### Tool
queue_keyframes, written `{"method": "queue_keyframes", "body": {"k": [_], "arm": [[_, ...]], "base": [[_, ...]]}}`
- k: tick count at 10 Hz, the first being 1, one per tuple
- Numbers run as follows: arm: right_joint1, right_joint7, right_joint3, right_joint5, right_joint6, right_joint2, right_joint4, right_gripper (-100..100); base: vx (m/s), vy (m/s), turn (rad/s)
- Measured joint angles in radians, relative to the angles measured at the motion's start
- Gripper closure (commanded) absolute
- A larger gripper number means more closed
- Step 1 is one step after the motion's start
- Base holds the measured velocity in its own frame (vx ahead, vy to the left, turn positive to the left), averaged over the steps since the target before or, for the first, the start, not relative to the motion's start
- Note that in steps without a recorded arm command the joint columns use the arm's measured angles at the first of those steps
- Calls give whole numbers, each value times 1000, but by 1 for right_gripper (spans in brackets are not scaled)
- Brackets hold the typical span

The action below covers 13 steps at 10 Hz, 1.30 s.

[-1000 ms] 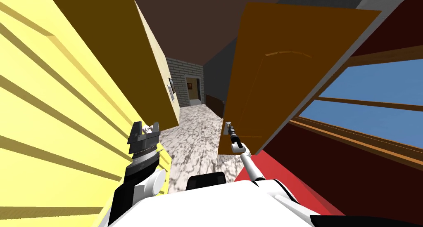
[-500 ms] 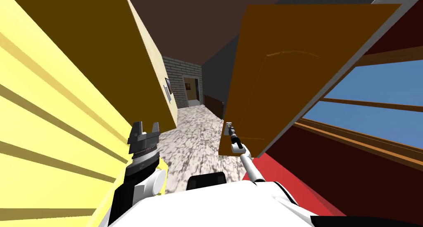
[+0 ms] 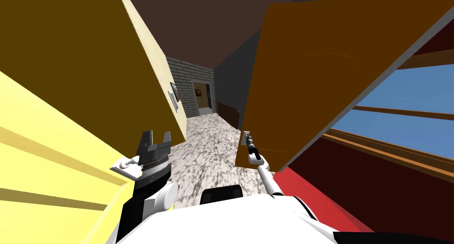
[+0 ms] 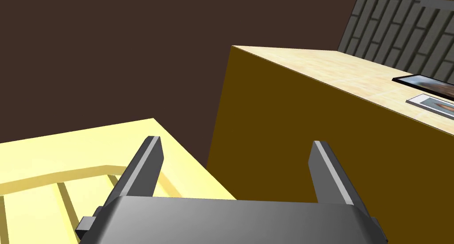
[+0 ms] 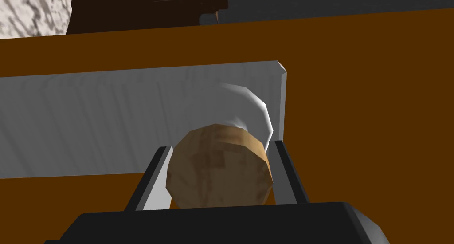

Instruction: Push the door open

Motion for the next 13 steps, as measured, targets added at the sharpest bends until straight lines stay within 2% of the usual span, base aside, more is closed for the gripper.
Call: {"method": "queue_keyframes", "body": {"k": [2, 4, 7, 8, 9, 10, 13], "arm": [[6, 12, -20, -1, 5, 7, -12, 100], [2, 18, -33, -2, 3, 6, -9, 100], [16, 26, -54, -5, 12, 11, -17, 100], [11, 27, -63, -8, 7, 7, -4, 100], [18, 29, -75, -10, 11, 6, -15, 100], [12, 34, -91, -12, 9, 4, -9, 100], [23, 42, -133, -19, 5, -2, -15, 100]], "base": [[170, 83, -78], [111, 36, -32], [190, 55, -53], [236, 72, -56], [214, 88, -82], [209, 82, -73], [195, 81, -74]]}}
